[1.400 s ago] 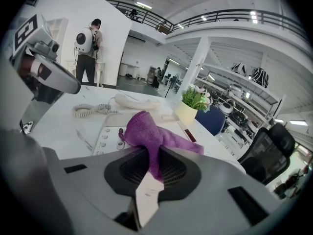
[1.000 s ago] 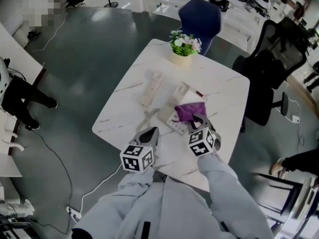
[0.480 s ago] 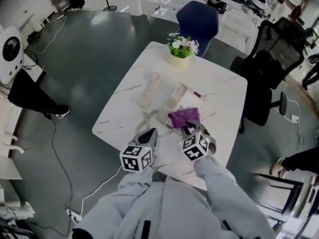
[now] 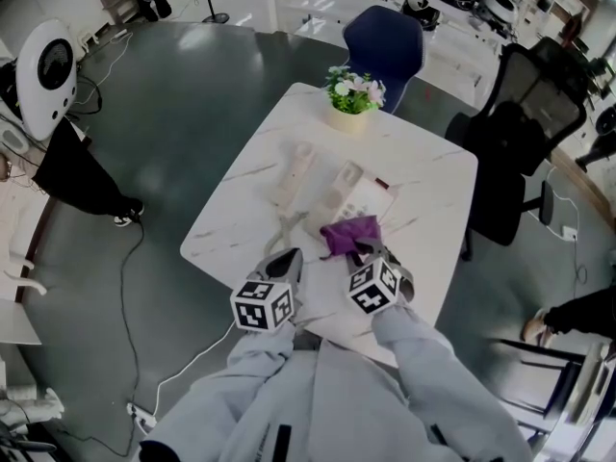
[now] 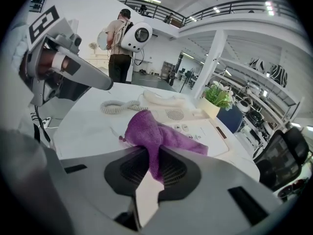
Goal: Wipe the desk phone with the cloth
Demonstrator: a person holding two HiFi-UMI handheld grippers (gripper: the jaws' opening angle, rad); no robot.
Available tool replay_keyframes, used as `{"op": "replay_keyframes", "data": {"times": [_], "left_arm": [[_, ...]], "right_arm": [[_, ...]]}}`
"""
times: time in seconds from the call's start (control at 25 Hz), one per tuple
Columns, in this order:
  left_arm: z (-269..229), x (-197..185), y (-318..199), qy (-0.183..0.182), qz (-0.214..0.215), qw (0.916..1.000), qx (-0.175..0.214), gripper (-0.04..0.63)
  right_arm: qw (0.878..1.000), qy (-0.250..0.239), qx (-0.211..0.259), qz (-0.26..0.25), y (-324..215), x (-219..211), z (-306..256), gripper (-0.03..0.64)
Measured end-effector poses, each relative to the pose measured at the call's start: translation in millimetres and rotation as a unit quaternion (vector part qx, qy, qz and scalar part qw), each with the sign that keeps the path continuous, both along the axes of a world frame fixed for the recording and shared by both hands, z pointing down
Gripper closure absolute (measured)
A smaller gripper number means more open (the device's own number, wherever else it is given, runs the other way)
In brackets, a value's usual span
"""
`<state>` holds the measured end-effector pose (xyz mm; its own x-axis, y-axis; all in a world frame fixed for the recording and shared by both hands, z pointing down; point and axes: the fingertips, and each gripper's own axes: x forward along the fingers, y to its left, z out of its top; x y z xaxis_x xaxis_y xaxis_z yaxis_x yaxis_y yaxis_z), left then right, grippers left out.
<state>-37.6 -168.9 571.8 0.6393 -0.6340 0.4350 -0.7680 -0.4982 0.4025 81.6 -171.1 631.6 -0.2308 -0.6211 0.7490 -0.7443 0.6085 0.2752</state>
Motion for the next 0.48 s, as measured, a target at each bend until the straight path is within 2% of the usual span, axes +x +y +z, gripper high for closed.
{"op": "replay_keyframes", "data": {"times": [0.48], "left_arm": [[1, -4, 1, 0.000, -0.002, 1.0000, 0.000, 0.597]], "right_arm": [[0.999, -0.019, -0.035, -0.010, 12, -10, 5, 0.577]]}}
